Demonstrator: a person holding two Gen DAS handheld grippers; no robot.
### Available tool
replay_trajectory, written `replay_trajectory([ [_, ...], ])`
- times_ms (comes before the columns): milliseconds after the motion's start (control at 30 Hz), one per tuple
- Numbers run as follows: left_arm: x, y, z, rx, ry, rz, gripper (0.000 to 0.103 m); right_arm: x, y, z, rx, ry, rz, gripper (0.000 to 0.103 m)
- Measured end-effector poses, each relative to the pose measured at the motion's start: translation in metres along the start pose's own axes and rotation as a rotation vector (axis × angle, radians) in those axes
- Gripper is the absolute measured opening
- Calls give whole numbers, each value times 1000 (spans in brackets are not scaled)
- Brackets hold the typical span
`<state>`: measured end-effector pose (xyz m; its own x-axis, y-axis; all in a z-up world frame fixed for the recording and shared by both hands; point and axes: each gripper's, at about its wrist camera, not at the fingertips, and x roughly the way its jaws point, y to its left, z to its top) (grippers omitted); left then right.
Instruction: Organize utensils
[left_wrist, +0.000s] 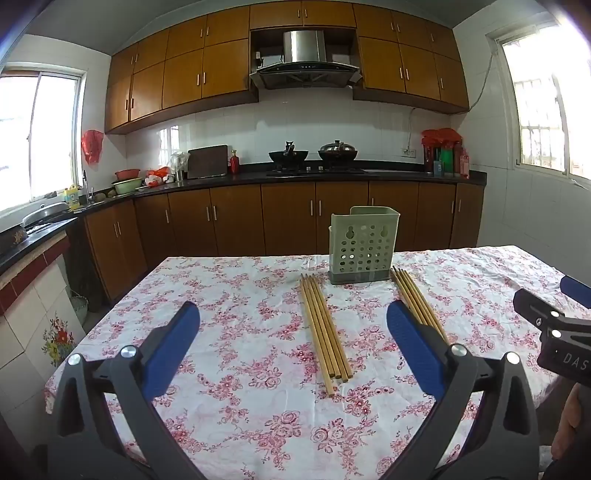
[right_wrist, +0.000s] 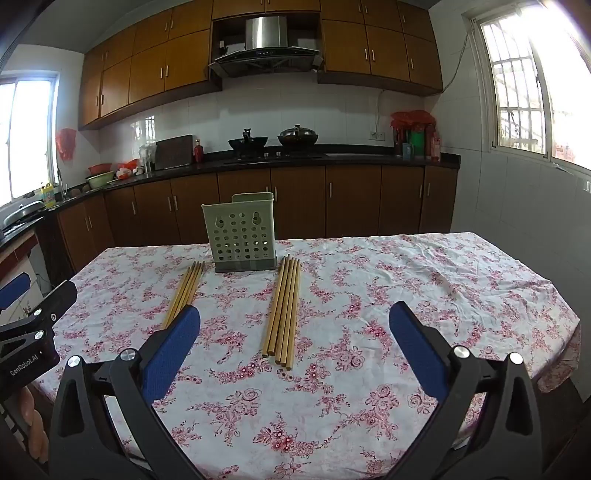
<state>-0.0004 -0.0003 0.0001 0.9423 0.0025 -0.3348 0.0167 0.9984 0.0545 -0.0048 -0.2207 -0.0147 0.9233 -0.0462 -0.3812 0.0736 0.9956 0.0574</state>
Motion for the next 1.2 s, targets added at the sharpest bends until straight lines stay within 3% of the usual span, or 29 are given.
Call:
replay_trajectory([
  [1200, 0, 0, 0, -3, 9, -2, 99, -1, 1, 0, -1, 1, 0, 101],
])
